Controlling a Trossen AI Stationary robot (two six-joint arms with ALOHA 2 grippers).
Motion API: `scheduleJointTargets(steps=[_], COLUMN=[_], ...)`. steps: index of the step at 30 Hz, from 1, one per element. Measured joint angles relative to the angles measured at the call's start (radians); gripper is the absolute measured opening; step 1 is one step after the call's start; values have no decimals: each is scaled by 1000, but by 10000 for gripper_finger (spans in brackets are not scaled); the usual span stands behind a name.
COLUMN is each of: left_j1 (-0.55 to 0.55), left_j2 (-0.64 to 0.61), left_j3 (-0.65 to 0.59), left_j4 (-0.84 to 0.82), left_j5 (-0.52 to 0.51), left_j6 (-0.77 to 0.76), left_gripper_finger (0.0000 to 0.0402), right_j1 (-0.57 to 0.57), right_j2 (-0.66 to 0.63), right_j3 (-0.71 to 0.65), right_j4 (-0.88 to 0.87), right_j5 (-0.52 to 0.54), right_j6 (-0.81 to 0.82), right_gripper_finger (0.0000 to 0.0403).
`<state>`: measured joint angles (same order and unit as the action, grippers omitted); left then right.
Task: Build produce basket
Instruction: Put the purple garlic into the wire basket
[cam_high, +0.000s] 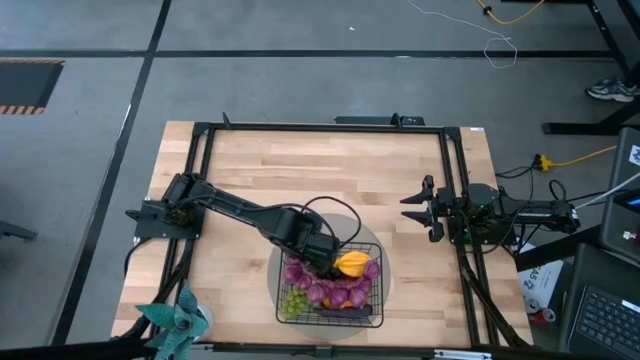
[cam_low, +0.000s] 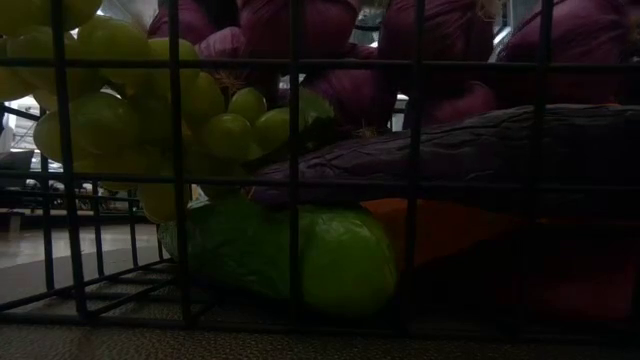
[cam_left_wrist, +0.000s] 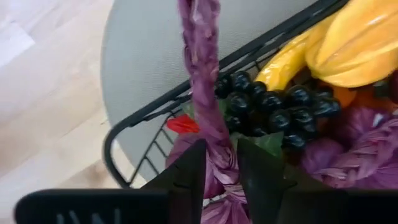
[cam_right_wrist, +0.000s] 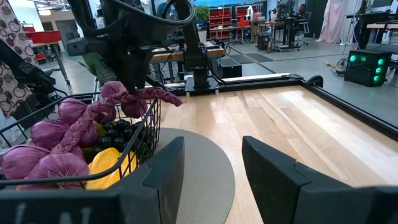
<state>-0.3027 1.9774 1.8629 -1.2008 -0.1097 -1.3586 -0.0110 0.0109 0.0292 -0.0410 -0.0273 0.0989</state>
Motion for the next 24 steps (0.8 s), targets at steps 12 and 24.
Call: scheduleJointTargets(steps=[12,24], left_j1=[-7,-74], left_j2=[0,0], left_j3=[0,0], left_j4=[37,155], left_j5=[-17,-56], left_j6=[23,104], left_gripper_finger=[7,2], right_j1=[0,0], right_j2=[0,0], right_j3=[0,0], right_j4=[0,0], right_j5=[0,0], right_j6=[0,1], right_gripper_finger=[165,165])
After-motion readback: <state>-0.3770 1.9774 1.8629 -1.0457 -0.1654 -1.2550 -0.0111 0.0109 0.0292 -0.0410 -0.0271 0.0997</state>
